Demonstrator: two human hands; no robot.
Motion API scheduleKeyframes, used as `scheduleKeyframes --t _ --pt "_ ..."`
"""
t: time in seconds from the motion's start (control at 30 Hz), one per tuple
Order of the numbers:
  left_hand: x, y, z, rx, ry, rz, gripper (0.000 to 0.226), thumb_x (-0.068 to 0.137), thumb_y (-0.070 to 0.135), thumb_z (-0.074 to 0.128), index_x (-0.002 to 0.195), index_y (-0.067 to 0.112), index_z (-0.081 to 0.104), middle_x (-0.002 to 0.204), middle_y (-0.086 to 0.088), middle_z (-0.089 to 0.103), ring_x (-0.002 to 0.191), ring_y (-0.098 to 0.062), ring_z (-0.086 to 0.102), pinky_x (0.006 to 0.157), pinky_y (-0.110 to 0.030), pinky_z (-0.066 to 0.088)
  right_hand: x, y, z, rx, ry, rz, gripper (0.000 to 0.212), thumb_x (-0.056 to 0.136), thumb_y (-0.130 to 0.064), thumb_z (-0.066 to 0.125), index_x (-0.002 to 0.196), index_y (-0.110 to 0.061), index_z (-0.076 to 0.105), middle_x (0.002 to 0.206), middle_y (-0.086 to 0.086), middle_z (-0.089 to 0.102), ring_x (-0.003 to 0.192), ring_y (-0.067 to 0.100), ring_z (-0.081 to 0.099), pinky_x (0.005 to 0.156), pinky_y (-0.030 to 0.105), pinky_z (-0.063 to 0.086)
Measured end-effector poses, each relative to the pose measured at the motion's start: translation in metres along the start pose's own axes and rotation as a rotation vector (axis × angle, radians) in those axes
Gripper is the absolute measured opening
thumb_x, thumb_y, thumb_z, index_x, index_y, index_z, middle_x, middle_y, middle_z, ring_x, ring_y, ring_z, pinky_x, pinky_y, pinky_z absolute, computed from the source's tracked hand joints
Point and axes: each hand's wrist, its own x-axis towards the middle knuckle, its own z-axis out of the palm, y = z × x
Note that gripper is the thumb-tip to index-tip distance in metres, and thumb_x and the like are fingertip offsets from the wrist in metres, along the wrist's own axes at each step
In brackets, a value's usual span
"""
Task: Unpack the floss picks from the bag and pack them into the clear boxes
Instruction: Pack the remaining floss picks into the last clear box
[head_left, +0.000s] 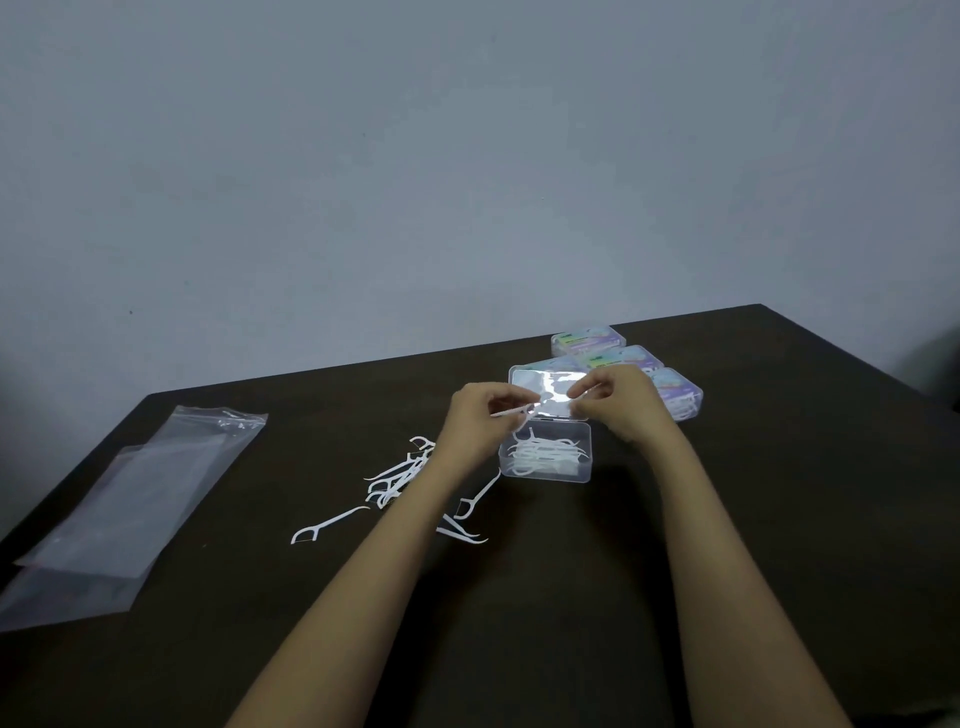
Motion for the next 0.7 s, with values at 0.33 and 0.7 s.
scheduleKeyframes --t 0.33,0.7 --pt "0.005 -0.002 0.007 0.155 -0.256 0.102 0.03 0.079 0.008 0.071 0.109 0.008 0.068 0.108 -0.006 0.069 0.095 -0.008 0.063 0.086 -0.014 0.047 0.005 0.003 0.001 -0.15 -0.003 0.018 0.019 0.089 -0.002 0.054 0.101 -0.009 0.066 0.107 0.014 0.064 0.09 0.017 0.056 0.06 0.012 0.038" --pt "-0.018 -0.022 -0.067 0.249 -0.077 -0.012 0.026 0.084 0.015 0.066 0.109 0.018 0.068 0.108 0.003 0.067 0.09 -0.003 0.059 0.078 -0.013 0.044 -0.013 -0.029 0.028 -0.269 -0.132 -0.298 0.019 0.09 -0.013 0.055 0.105 -0.014 0.067 0.09 0.003 0.064 0.069 0.005 0.052 0.066 0.014 0.043"
